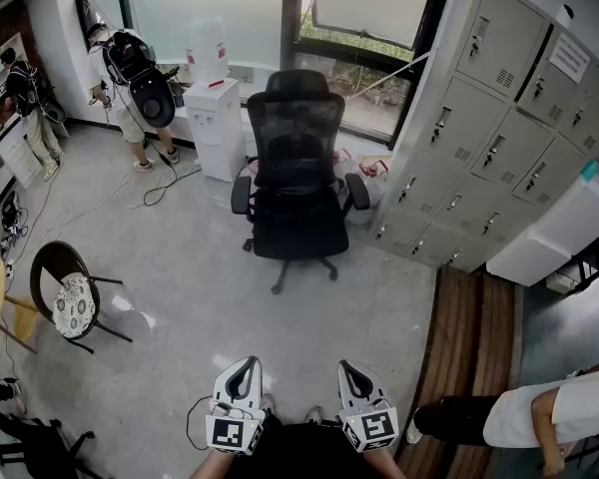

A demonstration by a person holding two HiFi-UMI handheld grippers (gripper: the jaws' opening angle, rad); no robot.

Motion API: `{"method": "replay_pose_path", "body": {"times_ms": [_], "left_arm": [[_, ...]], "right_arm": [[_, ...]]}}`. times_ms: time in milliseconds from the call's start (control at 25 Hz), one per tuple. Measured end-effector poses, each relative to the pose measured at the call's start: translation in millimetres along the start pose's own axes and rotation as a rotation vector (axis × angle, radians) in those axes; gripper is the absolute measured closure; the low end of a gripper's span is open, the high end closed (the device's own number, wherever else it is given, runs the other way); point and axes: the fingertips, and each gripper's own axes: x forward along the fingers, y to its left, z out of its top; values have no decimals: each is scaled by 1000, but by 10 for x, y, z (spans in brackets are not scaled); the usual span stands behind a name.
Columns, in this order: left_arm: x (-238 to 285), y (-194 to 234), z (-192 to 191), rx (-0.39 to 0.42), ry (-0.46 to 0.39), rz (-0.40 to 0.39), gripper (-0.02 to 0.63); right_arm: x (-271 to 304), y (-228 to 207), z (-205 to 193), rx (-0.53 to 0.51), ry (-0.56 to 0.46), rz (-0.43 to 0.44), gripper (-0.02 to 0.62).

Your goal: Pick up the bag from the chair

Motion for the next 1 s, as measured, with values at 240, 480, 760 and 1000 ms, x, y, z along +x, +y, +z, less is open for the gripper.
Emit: {"method": "replay_pose_path", "body": {"times_ms": [240,480,760,1000], "left_arm": [[3,13,-5,0,0,-2,598],[15,-37,1,0,-7,-3,598],[28,-123,9,-16,-5,4,598],[85,-258,-5,-21,1,21,598]], "right_arm": [[0,7,-4,-2,-2,-3,595],[-39,-21,-1,-4,-10,-3,595],[-96,-94,19,-3,-20,7,595],[-151,-252,25,2,-31,17,595]]}}
